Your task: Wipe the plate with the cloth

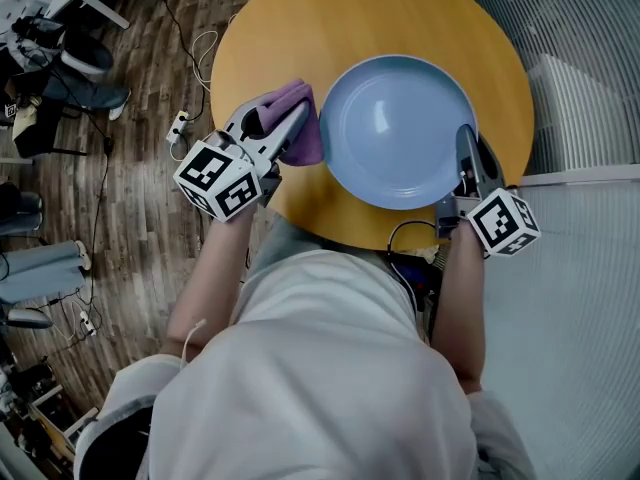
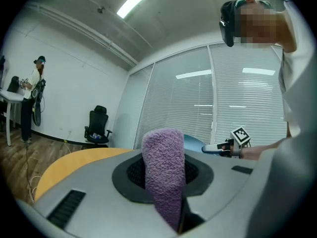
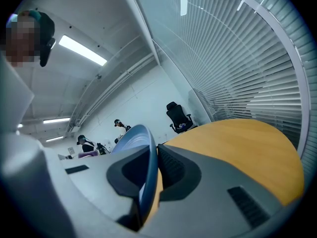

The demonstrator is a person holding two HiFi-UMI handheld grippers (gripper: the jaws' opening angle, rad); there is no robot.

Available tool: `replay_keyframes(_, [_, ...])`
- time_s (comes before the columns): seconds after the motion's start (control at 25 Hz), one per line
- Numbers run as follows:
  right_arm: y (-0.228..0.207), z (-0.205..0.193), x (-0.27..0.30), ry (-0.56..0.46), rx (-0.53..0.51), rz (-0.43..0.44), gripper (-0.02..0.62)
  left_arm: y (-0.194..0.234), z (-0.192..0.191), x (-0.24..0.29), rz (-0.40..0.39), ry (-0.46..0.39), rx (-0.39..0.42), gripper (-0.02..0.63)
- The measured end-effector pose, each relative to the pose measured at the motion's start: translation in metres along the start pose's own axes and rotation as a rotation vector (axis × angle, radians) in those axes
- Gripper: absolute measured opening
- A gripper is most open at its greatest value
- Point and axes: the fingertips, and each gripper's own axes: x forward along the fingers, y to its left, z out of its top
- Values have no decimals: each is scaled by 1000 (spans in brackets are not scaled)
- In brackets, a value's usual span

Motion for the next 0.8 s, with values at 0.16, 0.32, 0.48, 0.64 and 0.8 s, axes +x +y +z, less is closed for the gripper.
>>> replay_keyframes(0.16, [-33,23,6,-4,51,-2,37,5,11,27,45,-27,9,83])
replay_keyframes(0.32, [-65,38,9,-3,113,-9,37,1,21,49,66,-60,35,83])
replay_keyframes(0.48, [-57,14,7,-8,153,-10,37,9,18,17,87,-87,77,81])
replay_keyframes(0.64, [-46,-5,0,-17,188,-20,37,12,16,-18,96,-110,97,83])
replay_keyframes(0.8, [-60,-12,2,-23,235,-33,37,15,12,-28,110,-116,101,83])
